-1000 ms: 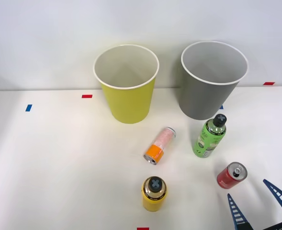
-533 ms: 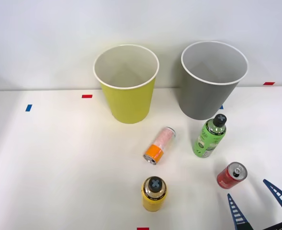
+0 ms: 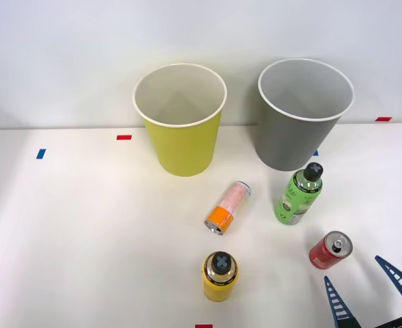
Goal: Put cans in the gray bin, plastic bottles in the light green bin
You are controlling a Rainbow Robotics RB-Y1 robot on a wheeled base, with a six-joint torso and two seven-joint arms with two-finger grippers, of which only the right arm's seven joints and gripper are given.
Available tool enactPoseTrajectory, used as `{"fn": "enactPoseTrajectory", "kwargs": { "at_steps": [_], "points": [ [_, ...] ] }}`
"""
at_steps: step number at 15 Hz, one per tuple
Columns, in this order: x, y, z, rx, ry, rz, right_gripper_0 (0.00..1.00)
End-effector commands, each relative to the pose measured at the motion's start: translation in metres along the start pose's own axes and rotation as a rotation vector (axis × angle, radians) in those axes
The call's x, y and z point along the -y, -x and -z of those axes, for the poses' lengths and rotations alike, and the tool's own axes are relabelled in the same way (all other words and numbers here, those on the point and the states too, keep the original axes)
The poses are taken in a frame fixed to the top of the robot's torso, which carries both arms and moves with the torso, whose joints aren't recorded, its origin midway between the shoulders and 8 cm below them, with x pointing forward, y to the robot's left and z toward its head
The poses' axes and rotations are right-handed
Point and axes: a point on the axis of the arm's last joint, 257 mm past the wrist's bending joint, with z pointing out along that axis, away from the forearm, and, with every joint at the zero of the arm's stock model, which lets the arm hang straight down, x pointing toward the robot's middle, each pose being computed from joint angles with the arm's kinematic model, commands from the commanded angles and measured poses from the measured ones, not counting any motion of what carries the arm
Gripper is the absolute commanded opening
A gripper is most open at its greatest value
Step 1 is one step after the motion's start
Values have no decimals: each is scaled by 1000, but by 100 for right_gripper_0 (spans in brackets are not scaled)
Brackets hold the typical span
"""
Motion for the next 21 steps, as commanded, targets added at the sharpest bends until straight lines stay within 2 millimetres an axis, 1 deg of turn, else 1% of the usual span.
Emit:
{"fn": "enactPoseTrajectory", "kwargs": {
  "at_steps": [1, 4, 7, 8, 10, 11, 13, 16, 18, 19, 21],
  "points": [
    [-2, -14, 6, -18, -24, -54, 100],
    [-8, -10, 14, 8, -46, -169, 100],
    [-4, -13, 14, -7, -32, -133, 100],
    [-6, -15, 14, -16, -20, -127, 100],
    [-12, -17, 11, -23, -6, -149, 100],
    [-16, -19, 7, -29, -4, -178, 100],
    [-23, -16, 0, -15, 5, -210, 100],
    [-18, -6, -12, 32, -52, -138, 100],
    [-9, -3, -15, 47, -88, -104, 100],
    [-8, -3, -17, 47, -94, -95, 100],
    [-15, -7, -22, 35, -98, -143, 100]
  ]
}}
